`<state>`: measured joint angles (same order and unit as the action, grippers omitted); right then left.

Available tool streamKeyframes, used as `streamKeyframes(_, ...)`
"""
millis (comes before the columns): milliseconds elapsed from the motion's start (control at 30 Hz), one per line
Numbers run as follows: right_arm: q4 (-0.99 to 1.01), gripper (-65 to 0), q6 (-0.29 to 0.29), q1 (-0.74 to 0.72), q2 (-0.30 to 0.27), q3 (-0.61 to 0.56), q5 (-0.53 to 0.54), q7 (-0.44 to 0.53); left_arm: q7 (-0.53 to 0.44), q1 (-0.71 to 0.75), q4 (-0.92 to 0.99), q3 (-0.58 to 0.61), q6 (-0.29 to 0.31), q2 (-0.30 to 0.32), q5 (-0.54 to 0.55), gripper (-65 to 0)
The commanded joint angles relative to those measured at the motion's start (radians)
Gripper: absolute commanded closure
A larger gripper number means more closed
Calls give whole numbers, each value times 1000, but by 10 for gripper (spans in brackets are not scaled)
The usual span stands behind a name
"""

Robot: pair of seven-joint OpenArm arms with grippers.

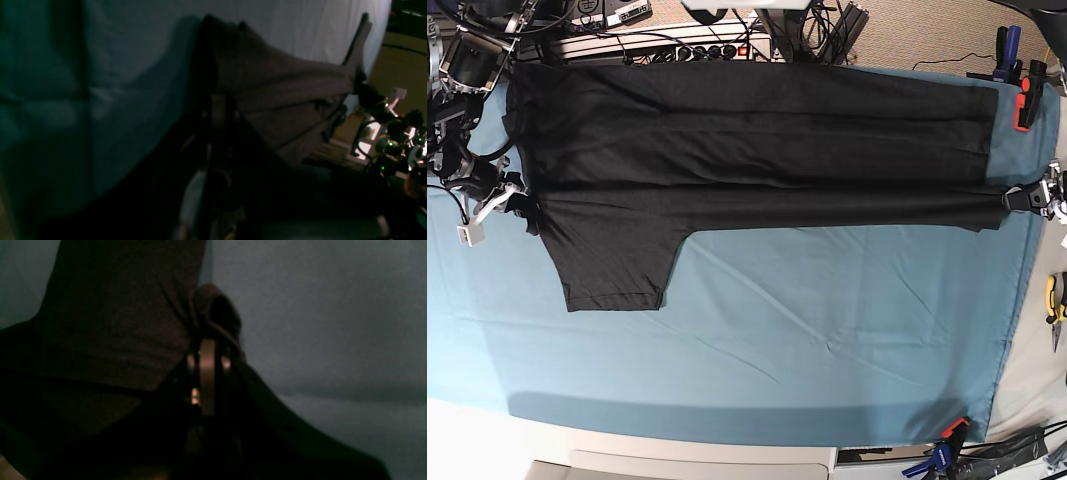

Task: Fold the T-shirt properly
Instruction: 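Lower the folded hem onto the shirt while holding it with both grippers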

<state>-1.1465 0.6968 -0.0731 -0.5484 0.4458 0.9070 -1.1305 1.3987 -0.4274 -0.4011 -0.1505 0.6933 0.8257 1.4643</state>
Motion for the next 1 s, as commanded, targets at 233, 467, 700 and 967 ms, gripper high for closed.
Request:
streamKeyframes(233, -19, 0, 1, -15, -34, 8, 9, -3, -2, -19, -16, -3, 5, 51, 19, 0)
streamKeyframes(467, -19, 0, 1, -15, -34, 8, 9, -24, -2, -18, -16, -3, 5, 50, 19, 0)
streamKeyframes(700, -19, 0, 1, -15, -34, 8, 8, -26, -2, -18, -16, -3, -3, 50, 19, 0)
streamKeyframes(967, -19, 0, 1, -15, -34, 8, 10, -45, -2, -18, -26, -3, -5, 50, 19, 0)
